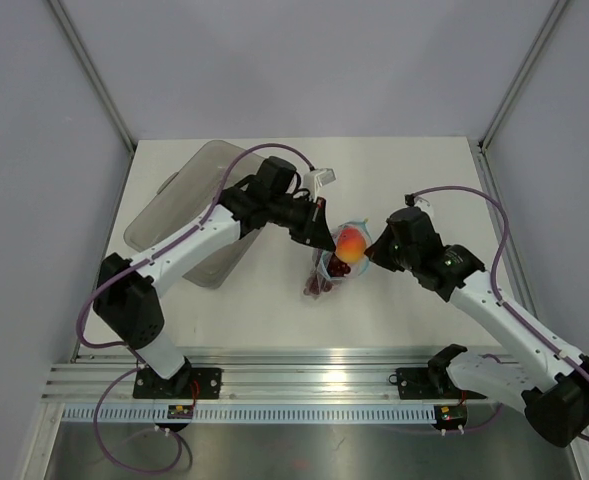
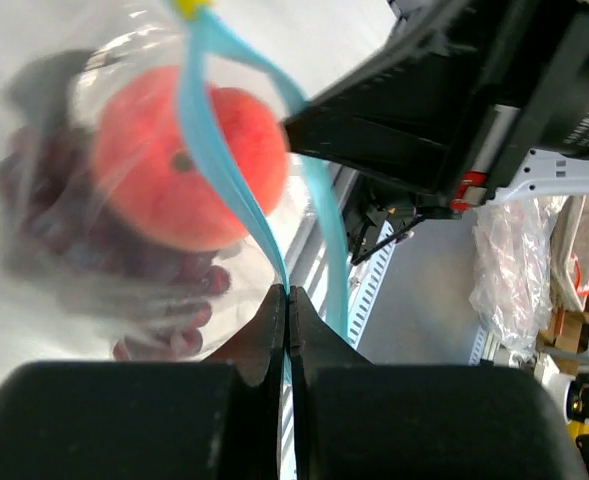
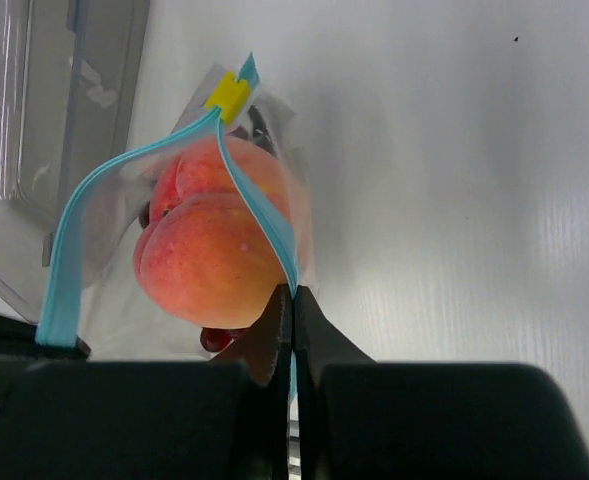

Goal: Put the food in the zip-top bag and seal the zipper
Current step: Adjust the zipper food storage bag at the center of the board.

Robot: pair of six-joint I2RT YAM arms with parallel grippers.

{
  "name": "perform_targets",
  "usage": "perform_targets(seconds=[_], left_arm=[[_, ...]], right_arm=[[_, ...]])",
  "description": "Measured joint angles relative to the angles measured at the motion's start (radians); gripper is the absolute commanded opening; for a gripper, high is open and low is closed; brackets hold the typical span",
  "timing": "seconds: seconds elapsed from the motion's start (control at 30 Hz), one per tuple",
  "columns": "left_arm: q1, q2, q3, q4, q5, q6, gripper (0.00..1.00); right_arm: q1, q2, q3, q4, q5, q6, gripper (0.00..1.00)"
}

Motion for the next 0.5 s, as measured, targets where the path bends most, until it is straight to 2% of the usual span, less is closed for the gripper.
perform_targets(seconds=[0.23,0.5], left_arm=[[-0.158,0.073,0.015,0.056,0.003,-0.046,0.00],[-0.167,0.167,0.016,0.093,0.009,-0.078,0.00]], right_arm=[[-0.001,0.088,0.011,-0.024,0.008,0.066,0.00],[0.000,0.078,0.010,-0.005,-0.006,0.108,0.00]])
